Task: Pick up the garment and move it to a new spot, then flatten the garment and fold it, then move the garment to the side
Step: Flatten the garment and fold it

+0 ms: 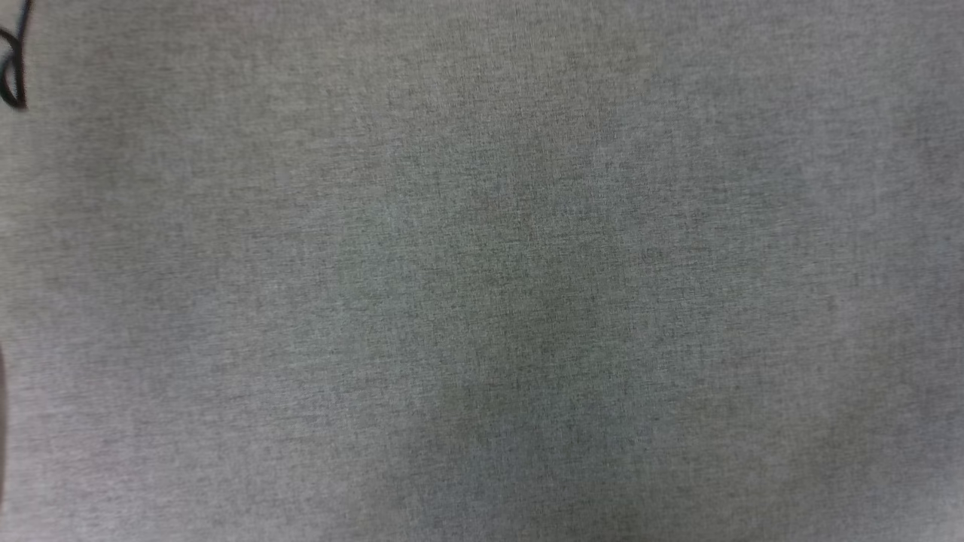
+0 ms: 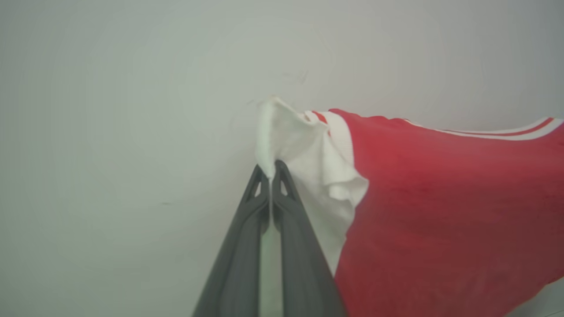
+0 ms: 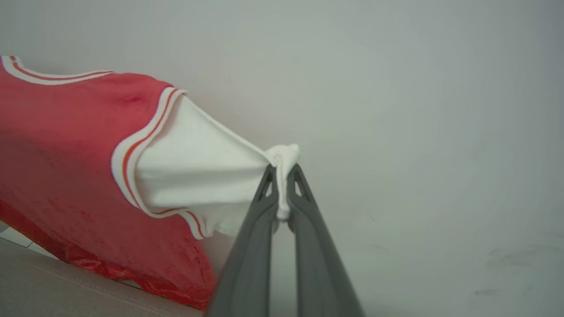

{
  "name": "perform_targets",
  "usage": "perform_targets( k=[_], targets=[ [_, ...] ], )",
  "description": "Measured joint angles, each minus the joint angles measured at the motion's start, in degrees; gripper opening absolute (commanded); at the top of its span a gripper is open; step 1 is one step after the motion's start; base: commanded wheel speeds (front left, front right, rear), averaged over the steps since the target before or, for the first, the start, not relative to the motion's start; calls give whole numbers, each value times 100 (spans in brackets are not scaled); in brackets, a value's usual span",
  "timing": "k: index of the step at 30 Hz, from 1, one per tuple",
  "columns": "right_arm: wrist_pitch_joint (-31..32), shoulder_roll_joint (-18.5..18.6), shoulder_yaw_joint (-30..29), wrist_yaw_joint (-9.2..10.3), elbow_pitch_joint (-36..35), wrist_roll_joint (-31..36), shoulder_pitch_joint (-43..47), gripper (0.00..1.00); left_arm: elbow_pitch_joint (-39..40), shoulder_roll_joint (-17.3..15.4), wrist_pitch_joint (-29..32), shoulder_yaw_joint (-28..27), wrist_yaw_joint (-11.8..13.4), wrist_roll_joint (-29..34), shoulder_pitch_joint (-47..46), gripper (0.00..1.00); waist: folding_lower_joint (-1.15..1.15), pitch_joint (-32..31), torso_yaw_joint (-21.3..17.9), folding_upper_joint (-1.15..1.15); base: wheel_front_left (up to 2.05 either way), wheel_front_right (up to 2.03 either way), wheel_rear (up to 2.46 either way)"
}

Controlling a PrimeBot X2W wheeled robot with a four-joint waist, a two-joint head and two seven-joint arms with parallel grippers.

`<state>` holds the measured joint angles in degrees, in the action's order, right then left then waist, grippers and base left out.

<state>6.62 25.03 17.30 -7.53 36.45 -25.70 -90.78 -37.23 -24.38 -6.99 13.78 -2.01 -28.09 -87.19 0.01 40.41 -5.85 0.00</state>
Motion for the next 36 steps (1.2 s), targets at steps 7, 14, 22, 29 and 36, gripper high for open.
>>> perform_targets(
  k=[7, 14, 22, 29, 36],
  targets=[
    [-187, 137, 368, -1, 51, -469, 1057, 0, -41, 62, -390, -137, -110, -332, 1220, 0, -1, -429, 56, 0, 0, 0, 0],
    [-125, 405, 534, -3, -428, -911, 2827, 0, 437, 54, -572, -344, -66, -675, 3210, 0, -1, -1183, 102, 0, 0, 0, 0],
    [280, 493, 275, -4, -1270, -1102, 5222, 0, 1624, 5, -530, -497, 368, -924, 5861, 0, -2, -2118, 79, 0, 0, 0, 0],
    [764, 176, -328, -4, -1911, -923, 7347, 0, 2691, 75, -189, -498, 921, -1093, 7975, 0, -3, -2851, 55, 0, 0, 0, 0],
    [1458, -388, -1113, -2, -2706, -546, 9212, 0, 3350, 166, 132, -325, 1349, -1152, 9587, 0, -4, -3438, 70, 0, 0, 0, 0]
  ],
)
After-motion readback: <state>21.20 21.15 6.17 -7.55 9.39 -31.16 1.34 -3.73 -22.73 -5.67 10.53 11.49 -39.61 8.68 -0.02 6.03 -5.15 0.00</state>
